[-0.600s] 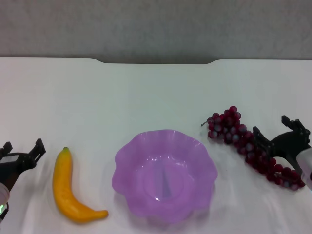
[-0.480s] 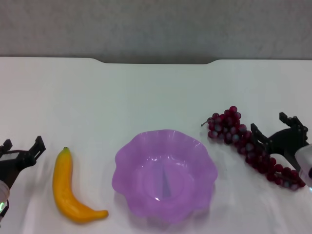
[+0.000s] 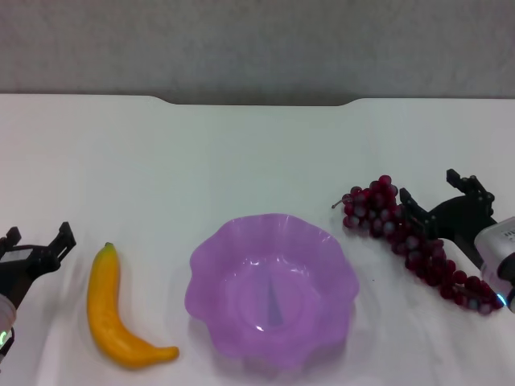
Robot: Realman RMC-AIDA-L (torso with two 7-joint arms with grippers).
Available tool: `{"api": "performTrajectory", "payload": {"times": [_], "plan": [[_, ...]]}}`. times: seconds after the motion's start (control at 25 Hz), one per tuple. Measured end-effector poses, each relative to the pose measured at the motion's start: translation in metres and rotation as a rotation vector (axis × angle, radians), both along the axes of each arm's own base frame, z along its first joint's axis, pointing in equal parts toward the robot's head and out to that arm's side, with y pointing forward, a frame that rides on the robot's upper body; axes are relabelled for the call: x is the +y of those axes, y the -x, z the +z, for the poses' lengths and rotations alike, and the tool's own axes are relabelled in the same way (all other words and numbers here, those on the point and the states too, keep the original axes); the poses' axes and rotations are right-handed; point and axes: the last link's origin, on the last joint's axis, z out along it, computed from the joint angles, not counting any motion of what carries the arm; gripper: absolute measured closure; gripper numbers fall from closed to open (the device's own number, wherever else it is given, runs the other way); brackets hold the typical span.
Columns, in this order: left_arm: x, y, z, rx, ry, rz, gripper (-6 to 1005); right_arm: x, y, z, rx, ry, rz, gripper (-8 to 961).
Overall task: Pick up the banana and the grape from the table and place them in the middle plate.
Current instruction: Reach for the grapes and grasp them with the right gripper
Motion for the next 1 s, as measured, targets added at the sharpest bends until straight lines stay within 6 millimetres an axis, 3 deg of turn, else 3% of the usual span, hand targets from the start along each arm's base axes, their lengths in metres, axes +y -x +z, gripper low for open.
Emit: {"api": "performTrajectory", "payload": {"times": [0.4,0.72,1.0], "plan": [[-0.008,0.011,0.002,0.014,0.001,0.033,114,0.024,0.029,0.004,0.033,0.046,-0.07,103],[-0.008,0.011,0.002,0.014,0.0,0.034,118,0.024,0.063,0.027,0.004,0.237,-0.181,102],[-0.008,0.012,0.003,0.018,0.002,0.036,121,0.027,0.081,0.054,0.141,0.455,-0.304,102]]}}
